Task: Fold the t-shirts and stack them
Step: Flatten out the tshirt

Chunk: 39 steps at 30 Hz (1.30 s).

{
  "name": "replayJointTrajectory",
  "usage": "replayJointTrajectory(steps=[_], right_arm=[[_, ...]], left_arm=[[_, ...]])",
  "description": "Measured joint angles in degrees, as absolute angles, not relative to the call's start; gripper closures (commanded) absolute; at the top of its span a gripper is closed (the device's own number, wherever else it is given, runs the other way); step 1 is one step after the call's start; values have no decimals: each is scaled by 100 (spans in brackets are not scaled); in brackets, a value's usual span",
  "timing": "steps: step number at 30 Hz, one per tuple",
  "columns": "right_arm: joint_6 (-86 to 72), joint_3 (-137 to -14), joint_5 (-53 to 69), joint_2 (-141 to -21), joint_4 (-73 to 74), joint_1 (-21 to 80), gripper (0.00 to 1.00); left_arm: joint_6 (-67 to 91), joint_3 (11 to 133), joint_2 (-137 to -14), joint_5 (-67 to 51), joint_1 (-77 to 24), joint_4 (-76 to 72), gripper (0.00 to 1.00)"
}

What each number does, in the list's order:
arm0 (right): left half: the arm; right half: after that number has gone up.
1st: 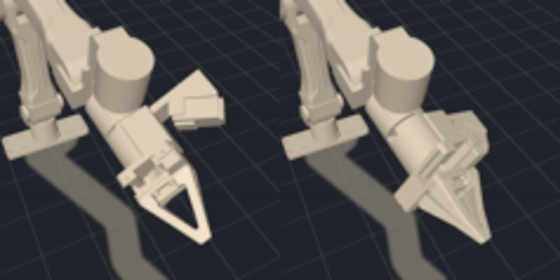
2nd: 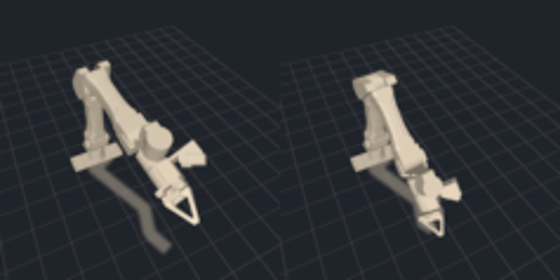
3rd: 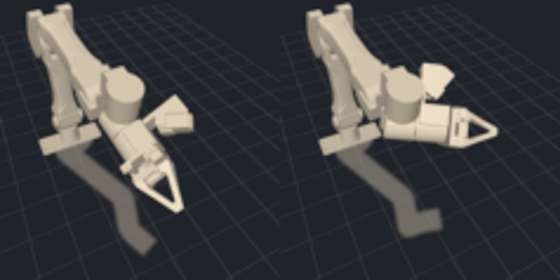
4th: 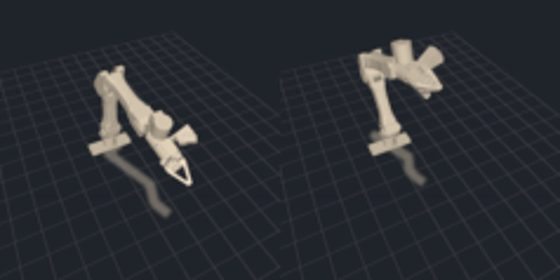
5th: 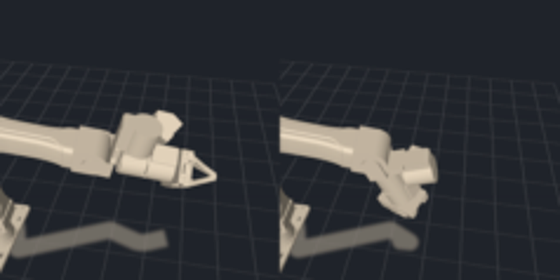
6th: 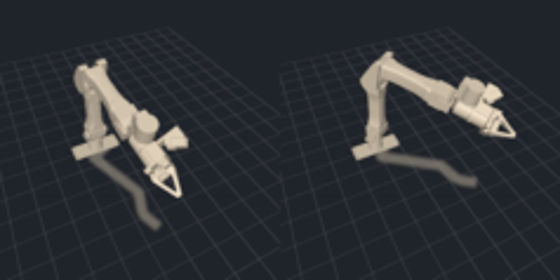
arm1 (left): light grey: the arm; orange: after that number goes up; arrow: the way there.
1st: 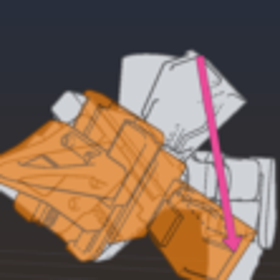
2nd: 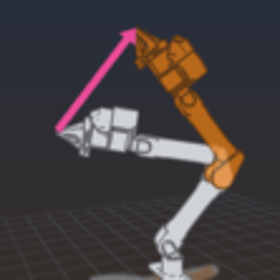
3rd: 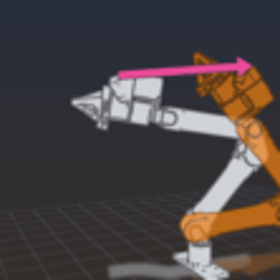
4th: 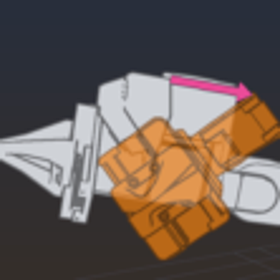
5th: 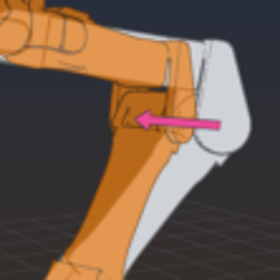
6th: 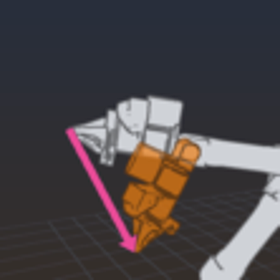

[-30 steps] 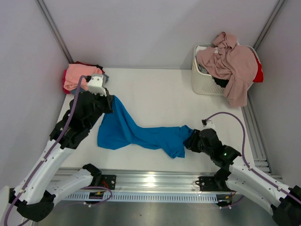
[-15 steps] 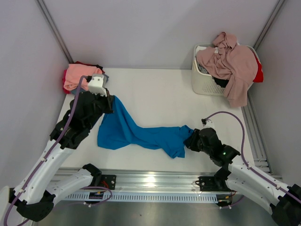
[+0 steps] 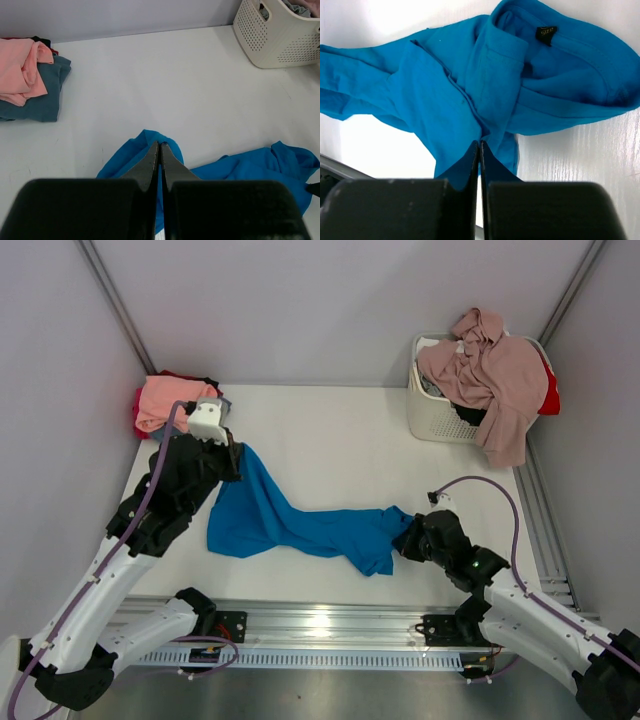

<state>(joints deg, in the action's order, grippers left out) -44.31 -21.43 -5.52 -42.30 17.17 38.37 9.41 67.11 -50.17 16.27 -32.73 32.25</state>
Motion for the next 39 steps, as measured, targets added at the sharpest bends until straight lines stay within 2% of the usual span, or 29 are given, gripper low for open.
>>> replayJointTrajectory(steps=[11, 22, 39], right_arm=[[-4134, -2436, -587, -4355, 1885, 3802, 100], [-2834, -4351, -1511, -4869, 2630, 3732, 100], [-569, -7522, -2534, -5999, 2633, 2860, 100]], left_arm=[[932, 6705, -5019, 1629, -3277, 3216, 100], [854, 6705, -5019, 1782, -3280, 3177, 100], [692, 6707, -5011, 2034, -3282, 3081, 100]])
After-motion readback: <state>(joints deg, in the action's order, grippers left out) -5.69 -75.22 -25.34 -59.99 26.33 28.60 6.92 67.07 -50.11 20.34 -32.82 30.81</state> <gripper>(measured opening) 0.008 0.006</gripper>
